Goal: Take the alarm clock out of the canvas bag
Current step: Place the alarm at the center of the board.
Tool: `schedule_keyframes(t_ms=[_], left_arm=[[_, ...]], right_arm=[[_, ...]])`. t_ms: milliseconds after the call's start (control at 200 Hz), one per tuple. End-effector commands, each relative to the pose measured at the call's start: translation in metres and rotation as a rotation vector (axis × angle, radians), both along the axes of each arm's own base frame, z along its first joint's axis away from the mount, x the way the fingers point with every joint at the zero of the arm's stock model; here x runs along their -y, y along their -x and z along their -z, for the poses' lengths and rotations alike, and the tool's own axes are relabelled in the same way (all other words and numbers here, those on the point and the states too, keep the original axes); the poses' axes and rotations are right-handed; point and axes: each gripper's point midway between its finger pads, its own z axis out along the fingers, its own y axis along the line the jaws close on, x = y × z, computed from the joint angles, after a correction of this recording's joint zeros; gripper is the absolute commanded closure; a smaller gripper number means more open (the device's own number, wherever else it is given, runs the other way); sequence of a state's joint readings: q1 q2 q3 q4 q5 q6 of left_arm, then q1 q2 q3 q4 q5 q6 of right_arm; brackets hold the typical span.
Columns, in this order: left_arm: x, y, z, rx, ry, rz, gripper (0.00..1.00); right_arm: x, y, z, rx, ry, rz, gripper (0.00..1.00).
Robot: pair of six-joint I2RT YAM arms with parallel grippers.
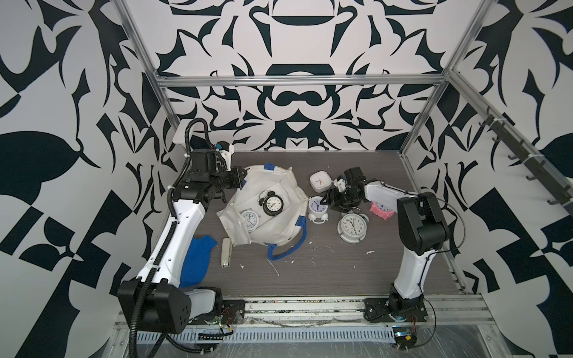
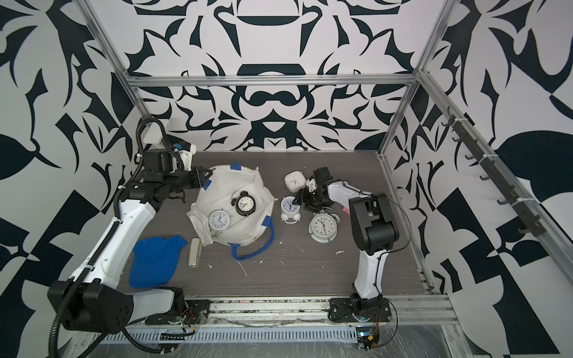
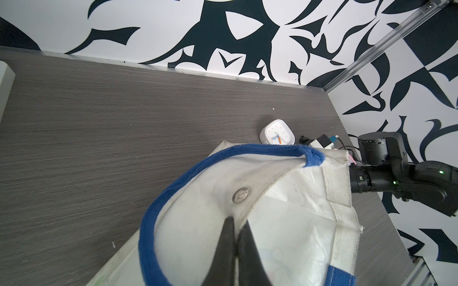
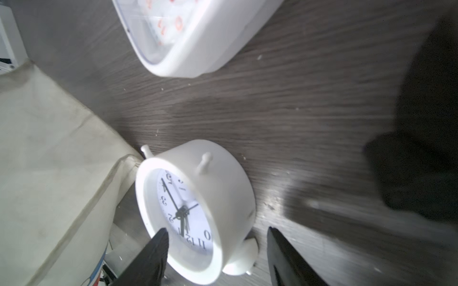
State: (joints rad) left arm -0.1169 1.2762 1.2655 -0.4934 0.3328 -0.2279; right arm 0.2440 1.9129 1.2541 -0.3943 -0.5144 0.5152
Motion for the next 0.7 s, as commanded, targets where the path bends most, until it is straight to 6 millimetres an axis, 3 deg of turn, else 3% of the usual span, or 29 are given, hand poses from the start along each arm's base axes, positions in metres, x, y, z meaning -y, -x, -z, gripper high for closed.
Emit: schedule_keyframes(t_ms=[0,160,275,440,480,570,695], left_arm=[[0.0,-0.002,-0.027,0.083,0.018,0.005,1.0],[0.006,0.001,-0.03,0.086,0.033,0.043,1.0],[0.019,0.008,-0.033,0.086,0.071,0.121,1.0],[0.034,0.018,-0.043,0.085,0.142,0.216,1.0],[0.037,0.012,-0.033,0.054,0.149,0.226,1.0],[0.039,0.013,-0.033,0.061,0.154,0.24,1.0],[0.044,0.019,-0.037,0.075,0.17,0.284,1.0]], right_arm=[[0.007,-0.008,-0.046,0.107,0.032,-0.01,0.33],[0.01,-0.011,-0.101,0.234,0.032,-0.017,0.33],[-0.001,-0.006,-0.161,0.386,-0.007,-0.089,0.35],[-0.055,0.038,-0.252,0.613,-0.156,-0.372,0.4],[-0.07,0.053,-0.269,0.661,-0.158,-0.448,0.41],[-0.105,0.086,-0.292,0.753,-0.159,-0.605,0.41],[-0.147,0.114,-0.31,0.794,-0.222,-0.691,0.41]])
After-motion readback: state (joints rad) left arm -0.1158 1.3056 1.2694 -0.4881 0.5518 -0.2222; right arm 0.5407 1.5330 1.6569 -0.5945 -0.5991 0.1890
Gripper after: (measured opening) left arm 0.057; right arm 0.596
